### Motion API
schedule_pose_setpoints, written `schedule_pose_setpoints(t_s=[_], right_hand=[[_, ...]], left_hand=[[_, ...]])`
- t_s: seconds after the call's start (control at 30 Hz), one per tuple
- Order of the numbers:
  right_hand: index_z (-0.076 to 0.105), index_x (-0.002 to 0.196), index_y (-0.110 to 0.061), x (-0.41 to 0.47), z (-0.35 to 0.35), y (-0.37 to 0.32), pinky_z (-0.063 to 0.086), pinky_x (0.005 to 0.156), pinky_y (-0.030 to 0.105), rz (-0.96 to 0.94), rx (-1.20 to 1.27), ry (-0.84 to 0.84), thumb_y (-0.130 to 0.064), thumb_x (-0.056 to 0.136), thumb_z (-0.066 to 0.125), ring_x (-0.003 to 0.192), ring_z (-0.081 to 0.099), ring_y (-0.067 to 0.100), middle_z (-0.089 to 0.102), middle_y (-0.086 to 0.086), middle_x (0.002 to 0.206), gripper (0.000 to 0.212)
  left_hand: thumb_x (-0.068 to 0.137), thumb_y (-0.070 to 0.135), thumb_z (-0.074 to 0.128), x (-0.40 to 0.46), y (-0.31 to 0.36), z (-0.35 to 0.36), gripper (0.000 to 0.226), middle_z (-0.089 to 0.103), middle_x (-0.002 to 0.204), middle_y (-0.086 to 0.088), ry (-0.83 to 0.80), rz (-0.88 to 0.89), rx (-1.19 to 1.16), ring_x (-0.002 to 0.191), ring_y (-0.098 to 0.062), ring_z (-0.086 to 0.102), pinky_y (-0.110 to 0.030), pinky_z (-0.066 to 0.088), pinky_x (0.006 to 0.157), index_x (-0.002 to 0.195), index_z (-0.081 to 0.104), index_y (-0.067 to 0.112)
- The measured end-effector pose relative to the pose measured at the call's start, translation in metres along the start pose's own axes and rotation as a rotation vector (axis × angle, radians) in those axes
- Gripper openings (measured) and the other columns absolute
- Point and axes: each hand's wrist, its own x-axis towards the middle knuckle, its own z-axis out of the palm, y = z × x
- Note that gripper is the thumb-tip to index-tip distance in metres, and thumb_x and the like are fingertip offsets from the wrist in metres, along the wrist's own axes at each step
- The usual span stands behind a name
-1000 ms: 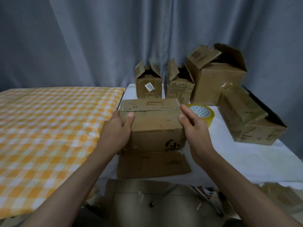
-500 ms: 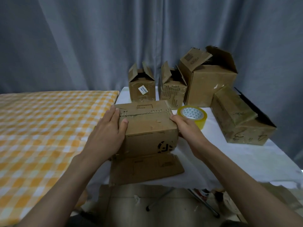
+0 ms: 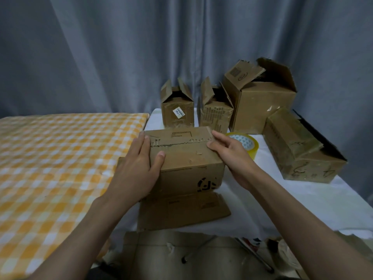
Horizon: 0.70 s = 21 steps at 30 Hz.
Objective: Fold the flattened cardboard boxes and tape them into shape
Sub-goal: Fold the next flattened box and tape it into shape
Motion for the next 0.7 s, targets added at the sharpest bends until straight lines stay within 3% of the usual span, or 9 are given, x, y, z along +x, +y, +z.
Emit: schedule_pose_setpoints(t_s=[0.07,0.13,0.2,0.27,0.33,0.4,0.5,0.57,0.7], right_hand=[[0.056,0.135,-0.008,0.0,-0.003,-0.001,0.053,0.067,0.009,0.018,0.042,0.0,-0.015,0.092,0.071,0.081,0.071,-0.006,0.075,-0.02,0.081,0.046],[0.05,0.139,-0.007,0.001,-0.003,-0.006,0.057,0.086,0.021,0.044,0.09,0.013,-0.015,0.088,0.076,0.097,0.072,0.008,0.075,-0.006,0.106,0.057],[0.041,0.147,-0.012,0.004,-0.001,-0.014,0.051,0.102,0.034,0.04,0.087,0.05,-0.017,0.088,0.075,0.115,0.064,0.017,0.061,0.002,0.134,0.068],[0.031,0.154,-0.016,0.007,0.003,-0.02,0.053,0.098,0.03,0.032,0.092,0.036,-0.018,0.092,0.07,0.117,0.061,0.016,0.055,0.001,0.142,0.073],[0.027,0.156,-0.015,0.009,0.008,-0.023,0.056,0.078,0.018,0.029,0.104,0.024,-0.014,0.095,0.065,0.115,0.062,0.013,0.053,0.002,0.146,0.072],[0.028,0.156,-0.013,0.012,0.01,-0.022,0.056,0.071,0.015,0.014,0.082,0.047,-0.008,0.096,0.062,0.117,0.062,0.014,0.053,0.002,0.147,0.069],[0.033,0.154,-0.013,0.013,0.013,-0.022,0.055,0.091,0.024,-0.057,-0.068,0.088,-0.009,0.097,0.06,0.122,0.059,0.012,0.054,-0.002,0.147,0.063],[0.038,0.153,-0.015,0.013,0.014,-0.024,0.046,0.106,0.03,-0.138,-0.266,0.096,-0.015,0.1,0.055,0.131,0.052,0.013,0.053,-0.004,0.148,0.055],[0.036,0.154,-0.025,0.015,0.005,-0.022,0.026,0.111,0.028,-0.154,-0.604,0.041,-0.032,0.105,0.044,0.145,0.033,0.019,0.042,-0.007,0.155,0.051]], left_hand=[[0.101,0.055,0.025,0.001,0.0,-0.001,0.071,-0.001,0.167,0.004,-0.003,-0.009,0.002,0.152,-0.013,0.002,-0.042,0.016,0.121,0.159,0.012,0.016],[0.101,0.055,0.025,0.001,0.0,-0.001,0.071,-0.001,0.167,0.004,-0.004,-0.012,0.003,0.152,-0.013,0.002,-0.042,0.016,0.121,0.159,0.012,0.016],[0.101,0.055,0.025,0.001,0.001,-0.001,0.071,0.0,0.167,0.004,0.0,-0.011,0.001,0.152,-0.014,0.002,-0.042,0.017,0.121,0.159,0.012,0.016],[0.101,0.054,0.025,0.0,0.001,-0.001,0.071,0.0,0.167,0.004,-0.001,-0.01,0.001,0.152,-0.014,0.003,-0.042,0.017,0.121,0.159,0.012,0.016],[0.101,0.054,0.025,0.0,0.001,-0.001,0.07,0.0,0.167,0.004,0.0,-0.006,0.005,0.152,-0.013,0.003,-0.041,0.016,0.12,0.159,0.012,0.016],[0.102,0.054,0.026,0.0,0.0,-0.001,0.07,0.0,0.167,0.004,0.002,-0.002,0.01,0.152,-0.013,0.003,-0.04,0.016,0.12,0.159,0.013,0.016],[0.101,0.054,0.026,0.0,-0.001,0.0,0.07,0.001,0.167,0.003,0.003,-0.001,0.016,0.152,-0.014,0.004,-0.041,0.018,0.12,0.159,0.013,0.016],[0.101,0.054,0.025,0.001,-0.001,0.0,0.07,0.001,0.167,0.002,0.003,0.003,0.023,0.152,-0.014,0.004,-0.04,0.018,0.12,0.159,0.013,0.015],[0.102,0.052,0.026,0.0,0.001,0.001,0.069,0.002,0.167,0.0,0.014,0.012,0.028,0.152,-0.015,0.003,-0.037,0.015,0.12,0.158,0.013,0.013]])
